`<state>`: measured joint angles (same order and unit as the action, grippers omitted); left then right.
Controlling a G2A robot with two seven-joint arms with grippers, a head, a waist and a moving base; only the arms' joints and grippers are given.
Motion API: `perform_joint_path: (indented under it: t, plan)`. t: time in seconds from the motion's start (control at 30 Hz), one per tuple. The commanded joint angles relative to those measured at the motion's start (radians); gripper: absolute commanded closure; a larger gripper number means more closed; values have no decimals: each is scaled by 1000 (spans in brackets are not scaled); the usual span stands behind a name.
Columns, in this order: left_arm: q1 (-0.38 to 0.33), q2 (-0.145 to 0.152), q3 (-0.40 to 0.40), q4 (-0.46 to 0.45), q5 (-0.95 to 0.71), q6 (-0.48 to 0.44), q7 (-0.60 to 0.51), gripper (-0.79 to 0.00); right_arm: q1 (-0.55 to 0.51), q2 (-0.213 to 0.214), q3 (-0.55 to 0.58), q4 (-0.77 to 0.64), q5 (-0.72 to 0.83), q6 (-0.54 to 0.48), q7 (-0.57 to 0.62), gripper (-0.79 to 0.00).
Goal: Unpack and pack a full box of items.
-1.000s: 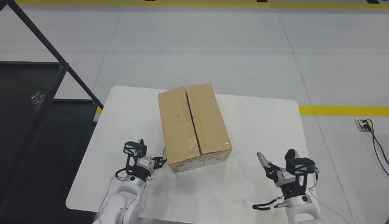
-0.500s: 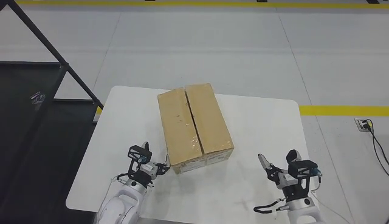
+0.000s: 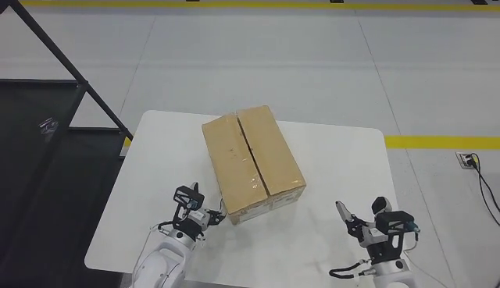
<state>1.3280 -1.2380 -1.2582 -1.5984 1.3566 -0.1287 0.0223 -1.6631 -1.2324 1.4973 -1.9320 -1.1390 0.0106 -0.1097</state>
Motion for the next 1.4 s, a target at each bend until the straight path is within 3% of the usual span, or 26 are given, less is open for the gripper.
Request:
perform_joint_path:
  t: [0.0, 0.9, 1.37]
  plan:
    - [-8, -2, 8, 1, 2, -1, -4, -785, -3, -1, 2, 0, 0, -2, -2, -785]
    - [-26, -9, 34, -4, 22, -29, -21, -785, -7, -6, 1, -12, -13, -4, 6, -785]
    - [-77, -17, 74, 17, 28, -94, -31, -785, -18, -12, 17, -6, 0, 2, -6, -785]
